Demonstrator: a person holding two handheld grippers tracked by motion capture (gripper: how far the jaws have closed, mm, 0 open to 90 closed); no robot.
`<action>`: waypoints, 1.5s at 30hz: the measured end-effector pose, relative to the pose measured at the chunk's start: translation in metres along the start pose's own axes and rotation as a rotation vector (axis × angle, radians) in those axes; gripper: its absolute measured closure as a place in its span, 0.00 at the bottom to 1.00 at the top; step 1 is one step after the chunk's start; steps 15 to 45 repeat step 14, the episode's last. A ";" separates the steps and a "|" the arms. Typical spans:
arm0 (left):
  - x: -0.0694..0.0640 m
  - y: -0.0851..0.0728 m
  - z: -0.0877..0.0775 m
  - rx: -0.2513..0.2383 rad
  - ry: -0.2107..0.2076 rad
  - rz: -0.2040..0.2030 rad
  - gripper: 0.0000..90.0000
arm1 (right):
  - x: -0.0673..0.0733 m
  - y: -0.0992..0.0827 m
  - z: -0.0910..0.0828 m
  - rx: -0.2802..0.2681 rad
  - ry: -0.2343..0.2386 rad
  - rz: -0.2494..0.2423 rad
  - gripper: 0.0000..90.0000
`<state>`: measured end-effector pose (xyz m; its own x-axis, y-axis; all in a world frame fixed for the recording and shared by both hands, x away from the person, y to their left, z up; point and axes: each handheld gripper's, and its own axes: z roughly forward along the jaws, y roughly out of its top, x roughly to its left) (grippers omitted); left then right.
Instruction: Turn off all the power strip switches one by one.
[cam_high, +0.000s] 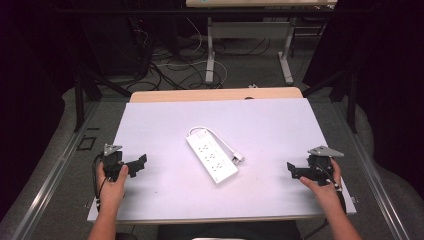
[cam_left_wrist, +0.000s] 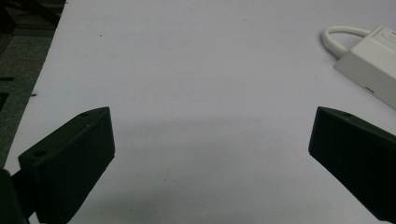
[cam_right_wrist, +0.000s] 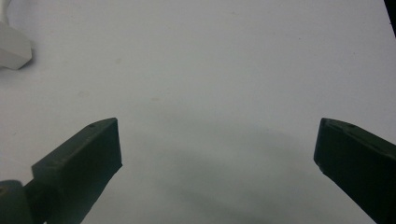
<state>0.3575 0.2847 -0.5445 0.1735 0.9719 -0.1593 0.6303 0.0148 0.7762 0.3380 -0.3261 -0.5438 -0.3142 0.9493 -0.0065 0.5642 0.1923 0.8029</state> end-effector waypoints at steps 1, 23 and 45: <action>0.001 0.000 0.000 0.003 0.002 0.000 0.00 | 0.000 0.000 0.000 0.002 0.000 0.001 0.00; 0.002 -0.003 0.004 0.018 0.003 -0.009 0.00 | -0.002 -0.001 0.000 0.001 0.000 0.000 0.00; 0.002 -0.003 0.004 0.018 0.003 -0.009 0.00 | -0.002 -0.001 0.000 0.001 0.000 0.000 0.00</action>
